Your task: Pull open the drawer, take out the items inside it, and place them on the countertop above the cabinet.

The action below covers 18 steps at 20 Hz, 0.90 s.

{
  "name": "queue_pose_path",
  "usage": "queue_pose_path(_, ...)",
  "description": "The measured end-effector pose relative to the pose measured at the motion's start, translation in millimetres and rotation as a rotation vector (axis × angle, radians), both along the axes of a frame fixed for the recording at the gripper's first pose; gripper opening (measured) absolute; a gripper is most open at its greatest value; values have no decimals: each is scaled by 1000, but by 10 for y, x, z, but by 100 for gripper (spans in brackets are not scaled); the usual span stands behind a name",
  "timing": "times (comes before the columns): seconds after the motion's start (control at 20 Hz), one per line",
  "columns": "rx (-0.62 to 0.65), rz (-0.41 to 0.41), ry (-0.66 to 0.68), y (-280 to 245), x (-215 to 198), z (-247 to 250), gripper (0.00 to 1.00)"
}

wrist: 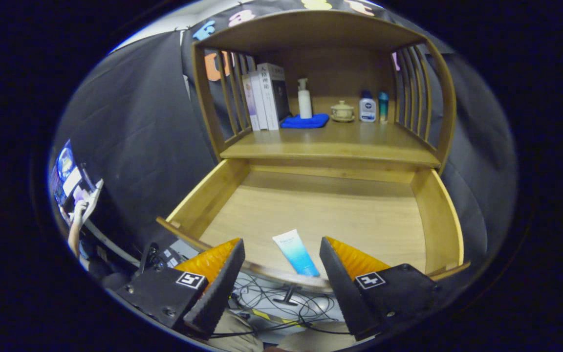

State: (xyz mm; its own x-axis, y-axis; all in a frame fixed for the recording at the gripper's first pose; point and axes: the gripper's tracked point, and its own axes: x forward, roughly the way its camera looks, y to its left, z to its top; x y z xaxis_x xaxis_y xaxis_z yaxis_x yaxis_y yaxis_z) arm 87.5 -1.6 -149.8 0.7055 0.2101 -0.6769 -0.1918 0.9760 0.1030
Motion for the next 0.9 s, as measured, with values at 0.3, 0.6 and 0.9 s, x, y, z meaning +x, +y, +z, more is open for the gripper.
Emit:
queue_pose_path(0.3, -26, 83, 244, 22, 235, -212, 96)
queue_pose_path(0.6, -81, 184, 443, 171, 371, -571, 95)
queue_pose_path(0.9, -170, 224, 630, 144, 334, -896, 93)
